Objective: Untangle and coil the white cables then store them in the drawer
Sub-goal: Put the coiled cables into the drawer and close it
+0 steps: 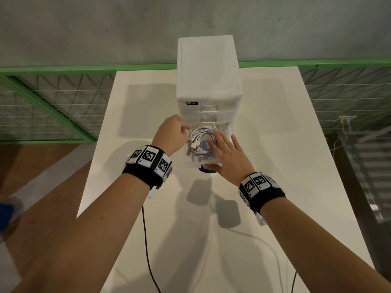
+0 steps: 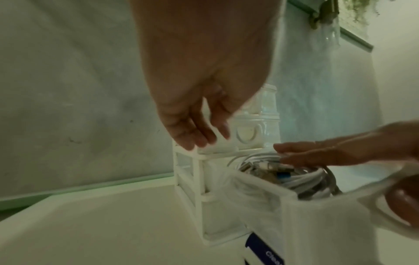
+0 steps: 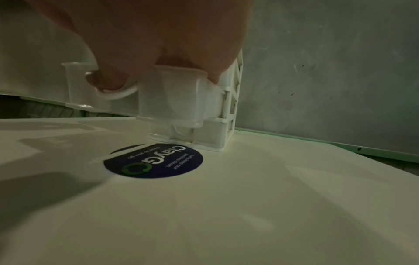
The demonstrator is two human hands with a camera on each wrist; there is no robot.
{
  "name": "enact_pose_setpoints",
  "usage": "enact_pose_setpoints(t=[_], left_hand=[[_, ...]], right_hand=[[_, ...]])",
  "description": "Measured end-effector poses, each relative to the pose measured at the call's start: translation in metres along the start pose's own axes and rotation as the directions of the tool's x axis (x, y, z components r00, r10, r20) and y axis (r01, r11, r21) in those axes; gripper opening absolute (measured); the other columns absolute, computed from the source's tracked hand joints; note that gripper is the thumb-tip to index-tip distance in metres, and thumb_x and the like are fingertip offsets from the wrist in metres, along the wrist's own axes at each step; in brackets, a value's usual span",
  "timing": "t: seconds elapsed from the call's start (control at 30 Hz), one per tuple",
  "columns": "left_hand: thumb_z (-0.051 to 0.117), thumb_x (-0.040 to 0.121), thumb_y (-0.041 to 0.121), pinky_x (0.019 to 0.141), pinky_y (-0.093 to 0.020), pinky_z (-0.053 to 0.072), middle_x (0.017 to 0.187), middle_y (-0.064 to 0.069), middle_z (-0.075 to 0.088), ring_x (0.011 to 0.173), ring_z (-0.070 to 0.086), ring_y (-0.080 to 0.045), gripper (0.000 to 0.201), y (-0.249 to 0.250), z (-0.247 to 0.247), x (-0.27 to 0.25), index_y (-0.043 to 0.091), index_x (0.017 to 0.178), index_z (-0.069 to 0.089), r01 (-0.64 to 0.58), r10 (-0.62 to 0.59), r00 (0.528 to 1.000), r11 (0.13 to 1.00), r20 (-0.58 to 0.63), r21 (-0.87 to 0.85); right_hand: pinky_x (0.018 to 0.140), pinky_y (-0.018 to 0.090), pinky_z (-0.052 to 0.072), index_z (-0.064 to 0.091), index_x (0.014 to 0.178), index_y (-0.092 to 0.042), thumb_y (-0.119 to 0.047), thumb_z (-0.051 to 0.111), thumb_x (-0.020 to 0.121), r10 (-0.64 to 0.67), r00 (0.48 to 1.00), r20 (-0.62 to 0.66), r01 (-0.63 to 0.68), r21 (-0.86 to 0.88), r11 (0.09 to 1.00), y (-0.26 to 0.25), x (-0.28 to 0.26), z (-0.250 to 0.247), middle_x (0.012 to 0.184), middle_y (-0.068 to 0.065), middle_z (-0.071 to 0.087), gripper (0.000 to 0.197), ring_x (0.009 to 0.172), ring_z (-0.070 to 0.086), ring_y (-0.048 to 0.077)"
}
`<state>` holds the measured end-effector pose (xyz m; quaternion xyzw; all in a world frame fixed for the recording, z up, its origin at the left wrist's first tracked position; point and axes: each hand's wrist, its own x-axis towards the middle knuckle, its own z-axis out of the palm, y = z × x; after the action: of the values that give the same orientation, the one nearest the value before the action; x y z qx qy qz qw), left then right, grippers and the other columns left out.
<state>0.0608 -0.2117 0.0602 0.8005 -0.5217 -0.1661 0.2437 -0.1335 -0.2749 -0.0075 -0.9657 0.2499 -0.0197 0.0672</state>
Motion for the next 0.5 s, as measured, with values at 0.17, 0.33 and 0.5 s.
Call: enact_pose_setpoints(t=[0.17, 0.33, 0.5], left_hand=[[0.036, 0.098, 0.016, 0.073, -0.029, 0.041, 0.109, -0.020, 0.056, 0.078, 0.051, -0.021, 0.024, 0.017, -0.017, 0.018, 0.002, 0.116, 0.044, 0.077, -0.192, 0.919, 0.944, -0.345, -0.321], [0.035, 0.097, 0.048, 0.096, -0.025, 0.035, 0.128, -0.009, 0.054, 0.115, 0.052, -0.020, 0.065, 0.033, -0.024, 0.034, 0.011, 0.147, 0.019, 0.168, -0.233, 0.966, 0.895, -0.112, -0.412], [0.033, 0.098, 0.047, 0.105, -0.026, 0.026, 0.149, -0.011, 0.038, 0.137, 0.037, -0.022, 0.068, 0.033, -0.029, 0.035, 0.013, 0.151, 0.006, 0.203, -0.213, 0.977, 0.900, 0.018, -0.385]], right_hand=[[0.116, 0.042, 0.005, 0.020, 0.147, -0.013, -0.065, 0.022, 0.084, -0.015, 0.999, -0.043, 0.018, 0.059, 0.998, 0.003, -0.003, 0.001, 0.156, 0.013, 0.011, 0.081, 0.144, 0.013, 0.026], [0.116, 0.038, 0.012, 0.032, 0.142, -0.008, -0.060, 0.032, 0.088, -0.036, 0.995, -0.092, 0.044, 0.086, 0.995, 0.008, -0.007, 0.001, 0.154, 0.012, 0.021, 0.074, 0.142, 0.023, 0.022], [0.110, 0.043, 0.025, 0.049, 0.131, -0.005, -0.055, 0.039, 0.086, -0.065, 0.984, -0.163, 0.078, 0.072, 0.994, 0.011, -0.003, -0.001, 0.143, 0.016, 0.042, 0.068, 0.131, 0.044, 0.027]])
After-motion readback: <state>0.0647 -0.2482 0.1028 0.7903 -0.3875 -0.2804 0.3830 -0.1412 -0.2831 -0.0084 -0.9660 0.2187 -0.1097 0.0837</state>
